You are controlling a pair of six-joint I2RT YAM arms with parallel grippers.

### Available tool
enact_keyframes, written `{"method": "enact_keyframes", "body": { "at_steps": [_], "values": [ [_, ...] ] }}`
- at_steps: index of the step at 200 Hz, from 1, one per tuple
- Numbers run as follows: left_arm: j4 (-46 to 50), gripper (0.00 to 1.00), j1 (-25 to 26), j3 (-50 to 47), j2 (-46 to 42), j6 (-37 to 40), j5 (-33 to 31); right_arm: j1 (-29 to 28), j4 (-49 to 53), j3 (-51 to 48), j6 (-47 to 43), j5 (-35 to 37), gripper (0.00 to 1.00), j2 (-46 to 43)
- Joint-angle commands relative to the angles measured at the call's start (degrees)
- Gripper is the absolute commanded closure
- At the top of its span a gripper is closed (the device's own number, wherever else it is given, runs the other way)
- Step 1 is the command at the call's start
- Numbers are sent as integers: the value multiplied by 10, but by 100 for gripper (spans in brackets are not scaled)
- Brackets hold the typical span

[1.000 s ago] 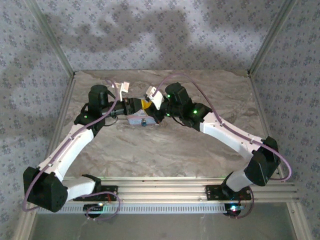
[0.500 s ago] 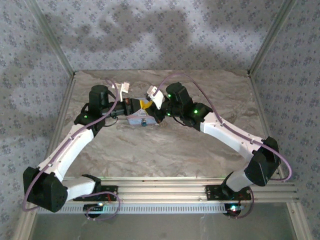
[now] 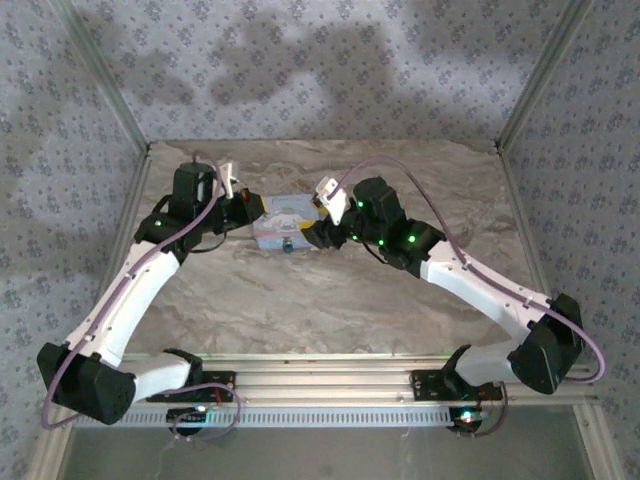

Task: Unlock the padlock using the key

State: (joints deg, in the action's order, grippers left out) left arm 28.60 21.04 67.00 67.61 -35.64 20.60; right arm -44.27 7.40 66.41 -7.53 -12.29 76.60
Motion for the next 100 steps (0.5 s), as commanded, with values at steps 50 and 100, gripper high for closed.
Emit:
{"method": "enact_keyframes", "body": {
  "at_steps": [50,100],
  "values": [
    [-18,100,-1,35,-12,139,172,53,-73,10,138,-206,60,4],
    [0,100,-6,68,0,253,263,85,-64,47,212,-372,62,18]
  ]
}}
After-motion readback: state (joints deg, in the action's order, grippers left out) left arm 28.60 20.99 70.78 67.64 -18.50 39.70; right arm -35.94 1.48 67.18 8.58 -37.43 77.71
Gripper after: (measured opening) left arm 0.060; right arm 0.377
